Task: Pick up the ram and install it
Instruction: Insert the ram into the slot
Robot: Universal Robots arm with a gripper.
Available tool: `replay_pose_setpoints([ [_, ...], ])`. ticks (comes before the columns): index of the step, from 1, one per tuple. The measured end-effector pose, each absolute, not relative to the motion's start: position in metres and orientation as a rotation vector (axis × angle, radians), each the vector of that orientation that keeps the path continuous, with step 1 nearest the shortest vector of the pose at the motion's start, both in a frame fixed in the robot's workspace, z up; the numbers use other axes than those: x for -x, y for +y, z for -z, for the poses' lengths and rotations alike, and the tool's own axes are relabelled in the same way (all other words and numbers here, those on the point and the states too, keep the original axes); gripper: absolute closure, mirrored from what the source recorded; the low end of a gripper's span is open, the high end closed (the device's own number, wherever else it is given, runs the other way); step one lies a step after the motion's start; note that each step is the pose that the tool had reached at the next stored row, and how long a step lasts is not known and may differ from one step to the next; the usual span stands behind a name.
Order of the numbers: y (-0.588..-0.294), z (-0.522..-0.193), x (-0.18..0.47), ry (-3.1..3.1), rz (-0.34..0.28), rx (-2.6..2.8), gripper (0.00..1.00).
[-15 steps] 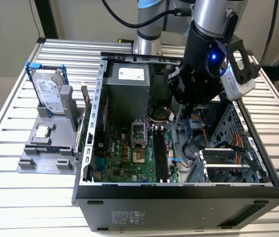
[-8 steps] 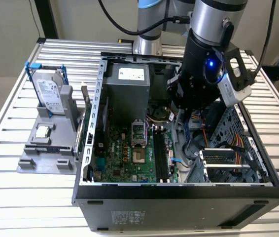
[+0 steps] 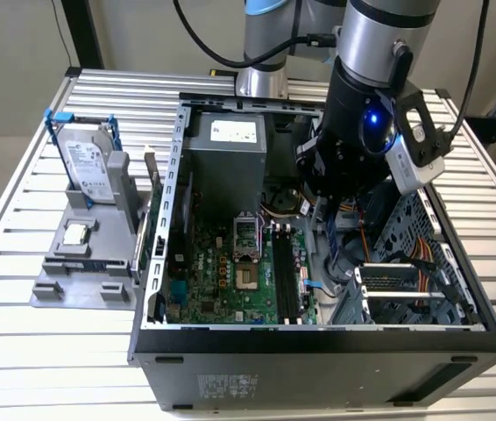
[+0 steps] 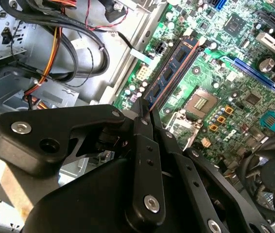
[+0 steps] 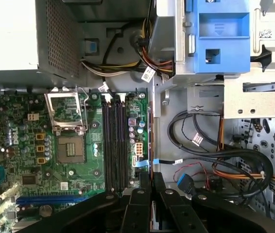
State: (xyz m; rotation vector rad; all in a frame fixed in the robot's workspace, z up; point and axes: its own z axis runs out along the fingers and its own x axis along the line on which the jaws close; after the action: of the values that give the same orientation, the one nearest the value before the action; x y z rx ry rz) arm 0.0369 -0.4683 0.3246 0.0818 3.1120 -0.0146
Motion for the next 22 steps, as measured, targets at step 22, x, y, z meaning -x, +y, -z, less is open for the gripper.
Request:
replay_pose_setpoints([
  [22,-0.4722,-0.3197,-0.0315,3.115,0.015,-0.084,1.00],
])
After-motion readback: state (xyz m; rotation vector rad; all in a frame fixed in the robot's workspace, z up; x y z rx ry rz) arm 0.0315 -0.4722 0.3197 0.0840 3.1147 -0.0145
